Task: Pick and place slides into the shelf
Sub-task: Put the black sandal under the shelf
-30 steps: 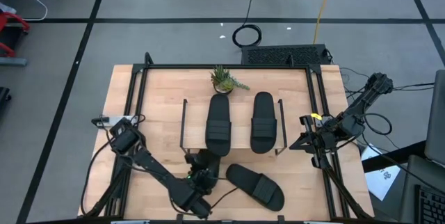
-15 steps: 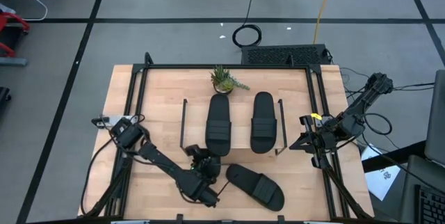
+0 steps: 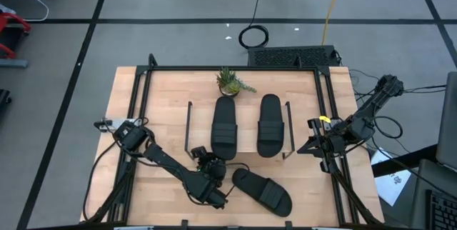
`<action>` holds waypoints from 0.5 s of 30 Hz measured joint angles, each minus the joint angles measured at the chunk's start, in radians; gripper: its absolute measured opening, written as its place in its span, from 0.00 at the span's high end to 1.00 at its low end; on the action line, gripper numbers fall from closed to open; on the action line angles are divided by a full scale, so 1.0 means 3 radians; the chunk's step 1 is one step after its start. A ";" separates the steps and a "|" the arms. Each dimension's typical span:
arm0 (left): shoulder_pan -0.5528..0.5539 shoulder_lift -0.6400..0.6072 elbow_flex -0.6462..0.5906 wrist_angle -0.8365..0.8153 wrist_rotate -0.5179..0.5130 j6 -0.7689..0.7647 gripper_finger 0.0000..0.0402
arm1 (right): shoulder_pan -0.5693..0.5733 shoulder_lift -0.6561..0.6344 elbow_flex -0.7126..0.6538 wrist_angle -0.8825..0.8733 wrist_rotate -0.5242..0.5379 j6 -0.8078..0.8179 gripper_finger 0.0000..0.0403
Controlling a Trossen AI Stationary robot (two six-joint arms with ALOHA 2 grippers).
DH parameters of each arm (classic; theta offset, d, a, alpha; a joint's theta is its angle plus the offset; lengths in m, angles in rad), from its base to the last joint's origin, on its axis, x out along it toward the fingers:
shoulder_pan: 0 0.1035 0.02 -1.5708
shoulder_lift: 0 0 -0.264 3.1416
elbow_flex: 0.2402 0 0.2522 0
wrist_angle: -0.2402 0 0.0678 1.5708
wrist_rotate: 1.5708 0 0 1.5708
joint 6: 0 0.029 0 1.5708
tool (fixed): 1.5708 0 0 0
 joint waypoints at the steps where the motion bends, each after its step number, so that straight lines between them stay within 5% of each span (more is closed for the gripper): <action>1: 0.0000 0.0000 0.0000 0.0004 0.0017 0.0013 0.90 | 0.0000 0.0000 0.0000 0.0001 0.0000 -0.0001 1.00; 15: -0.0016 0.0000 -0.0001 0.0212 0.0153 0.0154 0.45 | 0.0000 0.0036 0.0000 0.0097 -0.0006 0.0019 1.00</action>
